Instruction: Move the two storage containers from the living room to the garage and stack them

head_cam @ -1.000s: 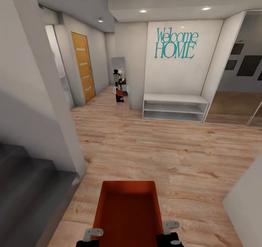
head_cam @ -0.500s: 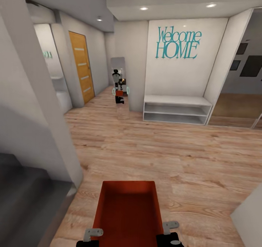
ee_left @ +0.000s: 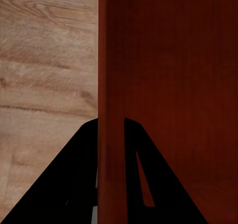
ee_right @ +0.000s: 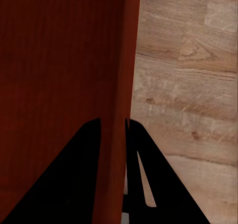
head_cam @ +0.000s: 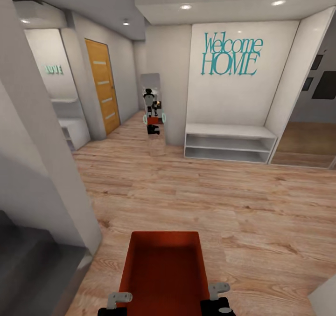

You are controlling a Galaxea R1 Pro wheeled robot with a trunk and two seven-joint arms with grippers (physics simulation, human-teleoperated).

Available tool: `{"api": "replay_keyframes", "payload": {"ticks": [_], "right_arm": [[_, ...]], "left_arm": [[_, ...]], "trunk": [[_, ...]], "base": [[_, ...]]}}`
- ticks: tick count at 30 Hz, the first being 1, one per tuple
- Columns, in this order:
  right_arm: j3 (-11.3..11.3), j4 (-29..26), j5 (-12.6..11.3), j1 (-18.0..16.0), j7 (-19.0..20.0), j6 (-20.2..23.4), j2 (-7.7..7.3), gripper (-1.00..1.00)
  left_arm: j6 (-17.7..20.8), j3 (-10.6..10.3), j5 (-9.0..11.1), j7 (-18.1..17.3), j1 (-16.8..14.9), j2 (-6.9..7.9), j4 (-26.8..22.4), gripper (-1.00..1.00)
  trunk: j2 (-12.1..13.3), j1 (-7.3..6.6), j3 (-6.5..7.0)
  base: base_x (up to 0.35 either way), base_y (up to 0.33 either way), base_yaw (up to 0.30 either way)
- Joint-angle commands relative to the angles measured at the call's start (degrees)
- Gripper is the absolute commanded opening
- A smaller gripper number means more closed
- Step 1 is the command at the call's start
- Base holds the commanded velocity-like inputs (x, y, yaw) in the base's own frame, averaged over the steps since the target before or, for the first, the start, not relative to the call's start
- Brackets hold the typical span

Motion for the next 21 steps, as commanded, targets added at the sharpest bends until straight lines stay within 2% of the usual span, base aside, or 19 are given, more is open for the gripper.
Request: {"api": "replay_keyframes", "payload": {"ticks": [1, 21], "right_arm": [[1.2, -0.2, -0.2, 0.0, 0.0, 0.3, 0.03, -1.0], [1.2, -0.2, -0.2, 0.0, 0.0, 0.3, 0.03, -1.0]], "left_arm": [[-0.2, -2.4, 0.7, -0.1, 0.0, -0.12, 0.2, -1.0], [-0.2, -2.4, 0.7, -0.1, 0.0, -0.12, 0.2, -1.0]], "trunk": [[-0.1, 0.05, -0.09], [-0.1, 0.05, -0.22]], "base": [[0.343, 0.0, 0.0], [0.343, 0.0, 0.033]]}}
